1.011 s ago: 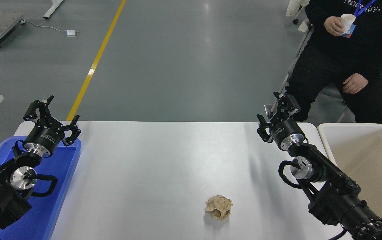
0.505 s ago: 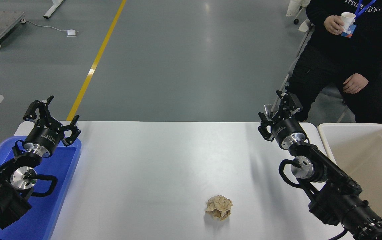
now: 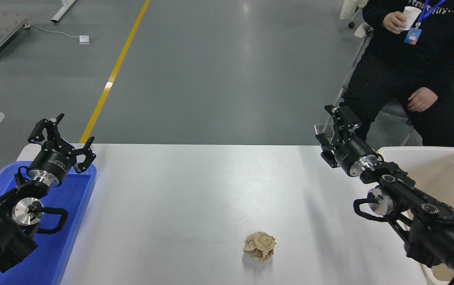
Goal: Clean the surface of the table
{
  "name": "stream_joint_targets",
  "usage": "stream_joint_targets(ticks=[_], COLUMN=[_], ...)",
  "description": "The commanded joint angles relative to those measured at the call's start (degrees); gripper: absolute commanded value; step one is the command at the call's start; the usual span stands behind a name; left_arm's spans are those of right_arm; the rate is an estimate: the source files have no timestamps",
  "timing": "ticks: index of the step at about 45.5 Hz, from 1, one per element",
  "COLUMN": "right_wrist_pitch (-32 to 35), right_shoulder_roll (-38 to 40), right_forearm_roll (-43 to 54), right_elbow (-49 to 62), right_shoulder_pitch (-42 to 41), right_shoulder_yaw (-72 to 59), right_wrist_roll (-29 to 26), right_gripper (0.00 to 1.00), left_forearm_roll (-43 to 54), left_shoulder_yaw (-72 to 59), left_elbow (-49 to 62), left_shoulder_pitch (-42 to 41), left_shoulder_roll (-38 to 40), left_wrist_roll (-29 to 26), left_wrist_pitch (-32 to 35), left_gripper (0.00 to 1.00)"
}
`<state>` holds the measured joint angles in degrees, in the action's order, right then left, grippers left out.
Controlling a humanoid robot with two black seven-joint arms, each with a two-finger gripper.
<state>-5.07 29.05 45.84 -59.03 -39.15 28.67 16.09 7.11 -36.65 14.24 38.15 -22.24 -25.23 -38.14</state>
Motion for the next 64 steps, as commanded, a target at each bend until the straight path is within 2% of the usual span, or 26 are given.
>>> stream_joint_targets(ticks=[1,7,13,24,45,64], right_wrist_pitch=[-0.4,1.0,3.2,4.7,5.5,5.0], right_shoulder_roll=[14.9,21.7,25.9,25.2,13.9,1.4], right_forearm_roll=[10.6,15.2,18.6,21.8,21.9,20.3], right_elbow=[-11.7,-18.7,-25.9,-28.3,-25.5,-15.2], right_shoulder_pitch=[-7.5,-13.5,-15.3,-14.8,-12.1,-9.3], right_shoulder_yaw=[-21.7,-33.3,-38.3,-43.0,-42.3,-37.5], right_wrist_roll=[-0.6,-0.6,-0.6,-2.0,-5.4,-7.6], right_gripper=[1.0,1.0,1.0,1.0,1.0,1.0], left_forearm_roll=[0.0,0.0,0.0,0.0,0.0,0.0], left_shoulder_yaw=[0.0,0.0,0.0,0.0,0.0,0.0], left_elbow=[0.0,0.0,0.0,0.0,0.0,0.0], left_shoulder_pitch=[0.0,0.0,0.0,0.0,0.0,0.0], left_shoulder_roll=[0.0,0.0,0.0,0.0,0.0,0.0], left_wrist_roll=[0.0,0.0,0.0,0.0,0.0,0.0], left_wrist_pitch=[0.0,0.0,0.0,0.0,0.0,0.0], left_gripper=[1.0,1.0,1.0,1.0,1.0,1.0])
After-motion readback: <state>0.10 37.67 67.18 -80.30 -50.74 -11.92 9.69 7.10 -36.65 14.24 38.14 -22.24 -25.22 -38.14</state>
